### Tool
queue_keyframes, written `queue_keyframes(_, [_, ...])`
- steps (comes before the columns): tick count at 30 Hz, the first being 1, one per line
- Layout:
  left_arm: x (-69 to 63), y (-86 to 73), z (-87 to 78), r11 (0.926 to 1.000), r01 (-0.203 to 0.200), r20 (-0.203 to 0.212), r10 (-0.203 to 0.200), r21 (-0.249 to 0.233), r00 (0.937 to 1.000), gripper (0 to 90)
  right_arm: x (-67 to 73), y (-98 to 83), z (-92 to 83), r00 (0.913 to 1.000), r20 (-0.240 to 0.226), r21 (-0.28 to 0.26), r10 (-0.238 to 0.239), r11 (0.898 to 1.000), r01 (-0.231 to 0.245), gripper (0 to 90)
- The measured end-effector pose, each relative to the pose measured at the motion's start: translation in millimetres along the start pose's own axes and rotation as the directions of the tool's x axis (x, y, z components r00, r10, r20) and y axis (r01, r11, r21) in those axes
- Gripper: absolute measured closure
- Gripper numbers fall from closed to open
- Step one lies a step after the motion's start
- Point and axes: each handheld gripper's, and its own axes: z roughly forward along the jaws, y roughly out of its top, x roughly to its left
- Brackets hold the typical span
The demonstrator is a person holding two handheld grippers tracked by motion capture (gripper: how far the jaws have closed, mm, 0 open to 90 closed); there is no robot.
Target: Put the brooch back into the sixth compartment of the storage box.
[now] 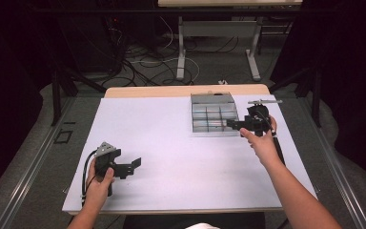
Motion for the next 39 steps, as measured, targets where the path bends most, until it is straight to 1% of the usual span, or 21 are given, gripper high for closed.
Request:
queue_keyframes(2, [-0.3,0.1,0.0,1.0000,-0.002,0.000,0.002,-0.001,1.0000,1.2,-0.1,-3.7,-5.0,1.0000,-0.008,-0.006,-0.005,1.000,0.005,13.3])
queue_keyframes(4, [-0.4,0.1,0.0,1.0000,0.000,0.000,0.000,-0.001,1.0000,1.2,0.4,-6.9,-9.7,1.0000,-0.007,-0.008,-0.002,1.000,0.002,9.7])
queue_keyframes(6, [-0.4,0.0,-0.1,1.0000,0.000,0.000,0.000,-0.001,1.0000,1.2,-0.6,-11.5,-16.2,0.9999,-0.009,-0.013,-0.009,1.000,0.009,6.5])
queue_keyframes(8, [-0.7,-0.3,0.5,1.0000,0.001,-0.005,-0.001,-0.008,1.0000,1.2,-1.5,-16.4,-22.0,0.9998,-0.019,-0.016,0.003,1.000,-0.004,5.1])
queue_keyframes(10, [-0.6,0.0,0.3,1.0000,-0.002,-0.002,0.002,-0.002,1.0000,1.2,-2.7,-21.8,-26.8,0.9998,-0.019,-0.021,0.004,1.000,-0.005,3.4])
queue_keyframes(13, [-1.6,-0.1,0.7,1.0000,0.000,-0.006,0.000,-0.007,1.0000,1.2,-4.2,-29.7,-32.3,0.9999,-0.002,-0.026,-0.010,1.000,0.010,1.2])
queue_keyframes(17, [-1.1,0.0,-0.1,1.0000,-0.001,-0.003,0.001,-0.002,1.0000,1.2,-7.4,-41.3,-40.0,0.9997,0.018,-0.032,-0.016,0.999,0.017,0.0])
queue_keyframes(19, [-1.0,-0.1,0.0,1.0000,-0.002,-0.004,0.002,-0.001,1.0000,1.2,-8.4,-47.6,-43.2,0.9997,0.024,-0.038,-0.011,0.999,0.012,0.0])
queue_keyframes(20, [-1.1,-0.1,0.1,1.0000,-0.001,-0.004,0.001,-0.001,1.0000,1.2,-9.5,-50.4,-44.6,0.9993,0.030,-0.038,-0.024,0.999,0.025,0.0])
queue_keyframes(21, [-1.2,-0.1,0.1,1.0000,-0.001,-0.005,0.001,-0.001,1.0000,1.2,-9.4,-53.0,-46.1,0.9992,0.033,-0.036,-0.022,0.999,0.024,0.0])
queue_keyframes(23, [-1.5,-0.1,0.2,1.0000,-0.001,-0.005,0.001,-0.002,1.0000,1.2,-11.5,-58.4,-48.9,0.9987,0.036,-0.034,-0.035,0.999,0.036,0.0])
queue_keyframes(25, [-1.6,-0.1,0.4,1.0000,0.000,-0.006,0.000,-0.003,1.0000,1.2,-14.7,-63.4,-51.1,0.9989,0.039,-0.040,-0.027,0.999,0.028,0.0])
queue_keyframes(26, [-1.7,-0.1,0.4,1.0000,0.000,-0.006,0.000,-0.002,1.0000,1.2,-15.9,-65.8,-52.3,0.9992,0.038,-0.039,-0.013,0.999,0.015,0.0])
queue_keyframes(28, [-1.8,-0.1,0.5,1.0000,0.000,-0.007,0.000,-0.002,1.0000,1.2,-20.4,-70.6,-53.4,0.9990,0.042,-0.043,-0.014,0.999,0.016,0.0])
queue_keyframes(29, [-1.8,-0.1,0.5,1.0000,0.000,-0.007,0.000,-0.002,1.0000,1.2,-22.6,-74.3,-53.9,0.9990,0.045,-0.042,-0.002,0.999,0.004,0.0])
queue_keyframes(31, [-1.6,-0.1,0.3,1.0000,0.000,-0.008,0.000,-0.002,1.0000,1.2,-26.6,-81.1,-53.2,0.9986,0.053,-0.040,0.003,0.999,-0.001,0.0])
queue_keyframes(33, [-1.1,-0.1,0.2,1.0000,0.000,-0.008,0.000,-0.001,1.0000,1.2,-30.0,-87.6,-52.9,0.9983,0.058,-0.037,-0.010,0.999,0.012,0.0])
queue_keyframes(35, [-1.0,-0.1,0.3,1.0000,0.001,-0.009,-0.001,-0.001,1.0000,1.2,-31.6,-92.5,-52.4,0.9974,0.070,-0.037,-0.013,0.999,0.016,0.0])
queue_keyframes(37, [-0.9,0.0,0.0,1.0000,-0.001,-0.009,0.001,0.000,1.0000,1.2,-34.0,-96.6,-51.8,0.9964,0.079,-0.044,-0.031,0.998,0.035,0.0])
queue_keyframes(39, [-0.6,-0.1,0.0,1.0000,0.001,-0.009,-0.001,0.000,1.0000,1.2,-35.5,-100.3,-51.3,0.9959,0.075,-0.037,-0.051,0.998,0.053,0.0])
